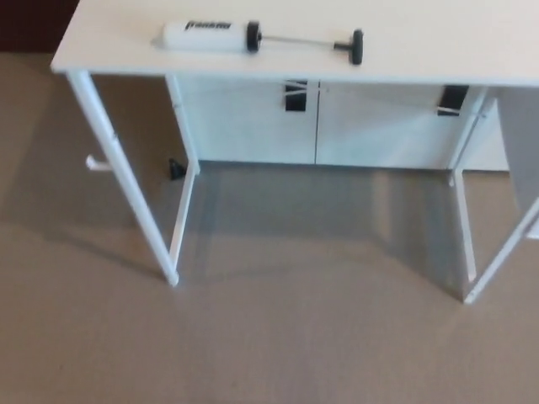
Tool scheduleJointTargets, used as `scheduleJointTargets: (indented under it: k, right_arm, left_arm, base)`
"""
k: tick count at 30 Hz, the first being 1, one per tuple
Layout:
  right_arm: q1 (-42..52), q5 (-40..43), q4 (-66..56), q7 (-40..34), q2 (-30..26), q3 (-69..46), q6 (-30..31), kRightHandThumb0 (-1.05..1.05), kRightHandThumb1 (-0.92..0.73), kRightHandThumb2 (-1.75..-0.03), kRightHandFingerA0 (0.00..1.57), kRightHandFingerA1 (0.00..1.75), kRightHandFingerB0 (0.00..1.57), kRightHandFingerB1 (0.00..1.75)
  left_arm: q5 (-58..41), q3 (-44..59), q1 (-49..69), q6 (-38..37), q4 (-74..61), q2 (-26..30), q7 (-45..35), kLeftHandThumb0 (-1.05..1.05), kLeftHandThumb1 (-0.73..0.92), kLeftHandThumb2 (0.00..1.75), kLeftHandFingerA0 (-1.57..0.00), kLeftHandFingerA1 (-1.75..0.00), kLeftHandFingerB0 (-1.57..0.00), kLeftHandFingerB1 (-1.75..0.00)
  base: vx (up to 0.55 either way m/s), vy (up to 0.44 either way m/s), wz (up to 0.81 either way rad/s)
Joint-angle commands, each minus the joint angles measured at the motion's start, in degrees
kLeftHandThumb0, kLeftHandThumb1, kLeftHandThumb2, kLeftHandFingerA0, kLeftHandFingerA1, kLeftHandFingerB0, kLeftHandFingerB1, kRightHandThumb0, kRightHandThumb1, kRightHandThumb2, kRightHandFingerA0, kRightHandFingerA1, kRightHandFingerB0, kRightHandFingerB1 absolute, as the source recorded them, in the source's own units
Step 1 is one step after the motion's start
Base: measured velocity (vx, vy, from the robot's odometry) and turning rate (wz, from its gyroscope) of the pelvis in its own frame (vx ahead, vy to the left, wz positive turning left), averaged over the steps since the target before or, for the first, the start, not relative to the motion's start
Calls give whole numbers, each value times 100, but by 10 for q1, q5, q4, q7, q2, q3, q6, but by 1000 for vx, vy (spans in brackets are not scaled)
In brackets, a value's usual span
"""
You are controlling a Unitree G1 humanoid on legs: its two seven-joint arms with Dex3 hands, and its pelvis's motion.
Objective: The robot walks towards a desk on which an air pump is kept in the middle. It lifts it up and holds it with its left hand and uses its right hand to compress it by pushing its handle inwards.
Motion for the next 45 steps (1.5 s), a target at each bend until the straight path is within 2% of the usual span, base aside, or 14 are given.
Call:
scheduleJointTargets:
  k: [1, 4, 7, 8, 10, 11, 17, 18, 31, 40, 41, 43, 44, 45]
  right_arm:
    - [8, -5, 1, -5, -1, 4, 2, -61, -82, -65, 46, 42, 36, 35]
    - [9, -4, 2, -5, -1, 3, 2, -61, -82, -65, 46, 42, 36, 35]
    - [7, 4, 4, 3, 0, -4, 2, -63, -77, -66, 44, 43, 33, 35]
    - [8, 5, 4, 5, 0, -6, 2, -55, -62, -101, 40, 58, 22, 48]
    - [8, 6, 3, 6, 0, -6, 2, -55, -62, -101, 40, 58, 22, 48]
    - [10, 1, 2, 3, -1, -3, 2, -59, -82, -64, 46, 42, 38, 35]
    - [9, 4, 2, 4, 0, -5, 4, -61, -77, -65, 44, 42, 34, 35]
    - [9, 1, 2, 3, 0, -3, 5, -61, -81, -64, 46, 42, 35, 34]
    - [7, -1, 3, -1, -1, -1, 3, -62, -82, -65, 47, 42, 38, 36]
    - [6, 1, 4, -1, 1, -3, 7, -61, -81, -64, 46, 42, 37, 35]
    - [8, 0, 4, 0, 2, -3, 5, -63, -76, -66, 45, 43, 35, 36]
    - [10, 0, 3, 1, 3, -2, 2, -63, -76, -66, 45, 43, 35, 36]
    - [11, 1, 3, 1, 4, -3, 3, -62, -76, -65, 44, 42, 35, 35]
    - [12, 2, 3, 1, 5, -4, 4, -62, -76, -65, 44, 42, 35, 35]
  left_arm:
    - [-6, 3, 2, 5, 2, 6, 6, -58, 78, 64, -51, -36, -36, -32]
    - [-3, 0, 5, 2, 2, 7, 3, -58, 79, 64, -46, -35, -35, -32]
    - [2, -5, 3, 5, 2, 9, 4, -59, 79, 64, -47, -35, -33, -31]
    - [2, -5, 4, 5, 2, 9, 5, -59, 78, 64, -49, -36, -35, -32]
    - [1, -5, 4, 4, 1, 9, 6, -59, 78, 64, -49, -36, -35, -32]
    - [-2, -3, 6, 4, 1, 8, 6, -59, 78, 64, -46, -35, -35, -32]
    - [-3, -2, 5, 4, 3, 8, 6, -58, 78, 64, -47, -35, -36, -32]
    - [-4, -1, 4, 5, 2, 8, 5, -58, 78, 64, -50, -36, -36, -32]
    - [0, -6, 1, 0, 3, 10, 4, -58, 78, 64, -47, -35, -34, -32]
    - [0, -7, 2, 8, 1, 12, 3, -58, 78, 64, -48, -35, -35, -32]
    - [-3, -5, 4, 7, 1, 12, 4, -63, 64, 91, -44, -51, -30, -45]
    - [-6, -1, 6, 7, 2, 12, 6, -63, 64, 91, -44, -51, -30, -45]
    - [-6, -1, 9, 6, 2, 13, 6, -57, 76, 63, -50, -36, -35, -32]
    - [-4, -1, 11, 6, 1, 15, 6, -57, 76, 63, -50, -36, -35, -32]
  base:
    - [460, 68, -24]
    - [581, 153, -44]
    - [528, 188, -20]
    - [506, 187, -7]
    - [482, 180, 7]
    - [465, 159, 16]
    - [468, 129, 23]
    - [525, -20, 48]
    - [531, 108, -6]
    - [50, 175, 5]
    - [0, 0, 0]
    - [0, 0, 0]
    - [-89, -13, 0]
    - [-84, -53, 1]
